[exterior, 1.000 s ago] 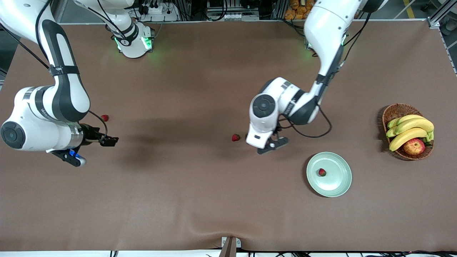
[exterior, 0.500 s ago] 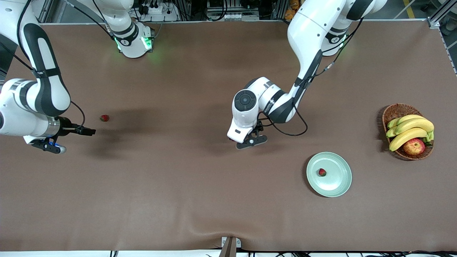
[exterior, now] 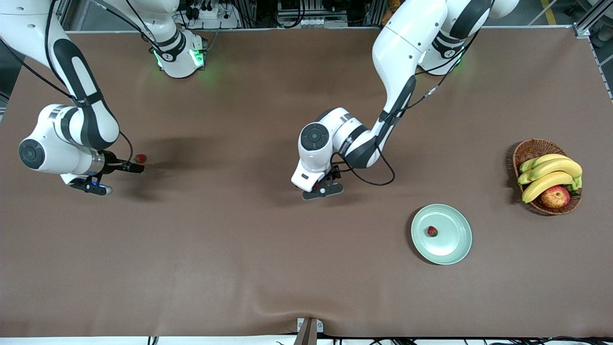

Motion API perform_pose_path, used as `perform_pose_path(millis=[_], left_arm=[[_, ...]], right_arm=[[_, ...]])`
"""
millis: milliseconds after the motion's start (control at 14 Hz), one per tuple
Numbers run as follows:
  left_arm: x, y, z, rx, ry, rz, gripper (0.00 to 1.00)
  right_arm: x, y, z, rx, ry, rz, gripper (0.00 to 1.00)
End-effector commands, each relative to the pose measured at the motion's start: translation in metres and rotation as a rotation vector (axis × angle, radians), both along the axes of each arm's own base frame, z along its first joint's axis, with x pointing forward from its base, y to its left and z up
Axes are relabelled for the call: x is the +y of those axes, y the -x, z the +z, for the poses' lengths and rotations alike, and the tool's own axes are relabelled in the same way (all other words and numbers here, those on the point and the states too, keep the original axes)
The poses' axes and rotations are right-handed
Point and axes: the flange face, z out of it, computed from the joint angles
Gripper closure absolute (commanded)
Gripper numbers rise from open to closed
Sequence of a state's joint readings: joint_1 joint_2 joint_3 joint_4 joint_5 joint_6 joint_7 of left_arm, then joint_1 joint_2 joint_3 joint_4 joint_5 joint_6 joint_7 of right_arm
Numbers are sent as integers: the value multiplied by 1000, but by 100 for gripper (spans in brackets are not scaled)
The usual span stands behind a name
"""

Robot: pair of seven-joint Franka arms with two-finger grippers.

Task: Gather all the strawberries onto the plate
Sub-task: 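Grasp the middle strawberry with the left gripper while the right grasps another, then drop the strawberry onto the plate while the right gripper sets another down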

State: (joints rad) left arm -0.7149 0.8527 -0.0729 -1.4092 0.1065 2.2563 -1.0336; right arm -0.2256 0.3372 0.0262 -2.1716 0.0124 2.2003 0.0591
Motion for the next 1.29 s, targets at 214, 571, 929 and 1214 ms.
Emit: perform_pose_path(millis=[214, 571, 929, 1214], left_arm=[[-6, -2, -6, -3, 7, -13, 16], [-10, 1, -11, -7, 12, -7, 17], [-10, 1, -11, -6, 17, 23, 72], [-10, 1, -10, -7, 18, 28, 100]], right_arm=[[2, 25, -14, -15, 13, 15, 25], [-3, 37, -25, 9, 7, 2, 36], [-7, 46, -41, -15, 12, -8, 76], [-6, 40, -31, -28, 12, 5, 100]])
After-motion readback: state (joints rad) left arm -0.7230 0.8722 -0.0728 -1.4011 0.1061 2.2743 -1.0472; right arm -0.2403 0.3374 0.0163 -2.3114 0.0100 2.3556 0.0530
